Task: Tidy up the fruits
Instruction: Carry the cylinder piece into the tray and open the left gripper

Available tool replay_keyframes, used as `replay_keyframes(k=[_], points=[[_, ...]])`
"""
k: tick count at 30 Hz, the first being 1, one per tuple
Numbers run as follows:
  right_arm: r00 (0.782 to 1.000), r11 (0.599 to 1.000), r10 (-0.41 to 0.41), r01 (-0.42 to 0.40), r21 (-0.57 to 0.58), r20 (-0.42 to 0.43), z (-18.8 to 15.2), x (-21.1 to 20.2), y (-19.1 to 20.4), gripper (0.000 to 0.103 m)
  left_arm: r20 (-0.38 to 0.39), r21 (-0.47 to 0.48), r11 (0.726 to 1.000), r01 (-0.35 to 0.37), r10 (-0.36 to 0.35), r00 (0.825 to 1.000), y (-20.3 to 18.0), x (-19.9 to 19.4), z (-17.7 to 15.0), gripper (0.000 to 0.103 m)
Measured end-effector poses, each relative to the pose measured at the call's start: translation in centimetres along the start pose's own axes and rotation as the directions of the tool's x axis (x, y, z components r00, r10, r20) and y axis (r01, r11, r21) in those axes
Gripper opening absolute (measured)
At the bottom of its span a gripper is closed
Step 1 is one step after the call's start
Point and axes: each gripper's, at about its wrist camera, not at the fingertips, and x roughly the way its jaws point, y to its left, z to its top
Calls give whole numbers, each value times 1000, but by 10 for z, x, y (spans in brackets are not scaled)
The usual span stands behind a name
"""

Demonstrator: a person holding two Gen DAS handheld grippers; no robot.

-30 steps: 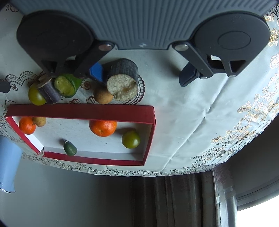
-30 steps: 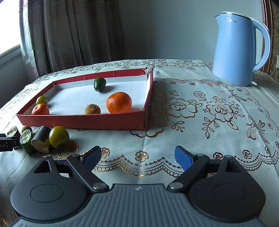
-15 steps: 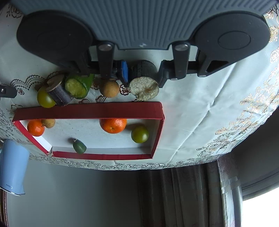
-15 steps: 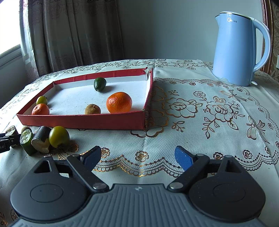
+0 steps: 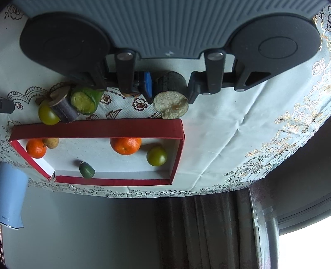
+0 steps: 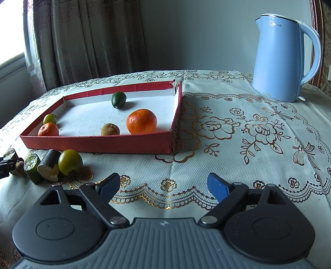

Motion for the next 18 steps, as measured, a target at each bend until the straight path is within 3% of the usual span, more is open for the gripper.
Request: replay_keyframes(k=[11, 18], points=[[1000, 1000, 2, -2, -1, 1, 0, 0, 1, 91, 97, 46, 999, 30, -34, 995, -29, -32, 27, 31], [1000, 1000, 9, -9, 2, 0, 1, 0, 1, 92, 127, 95, 995, 22, -34, 991, -63, -18, 53, 31]])
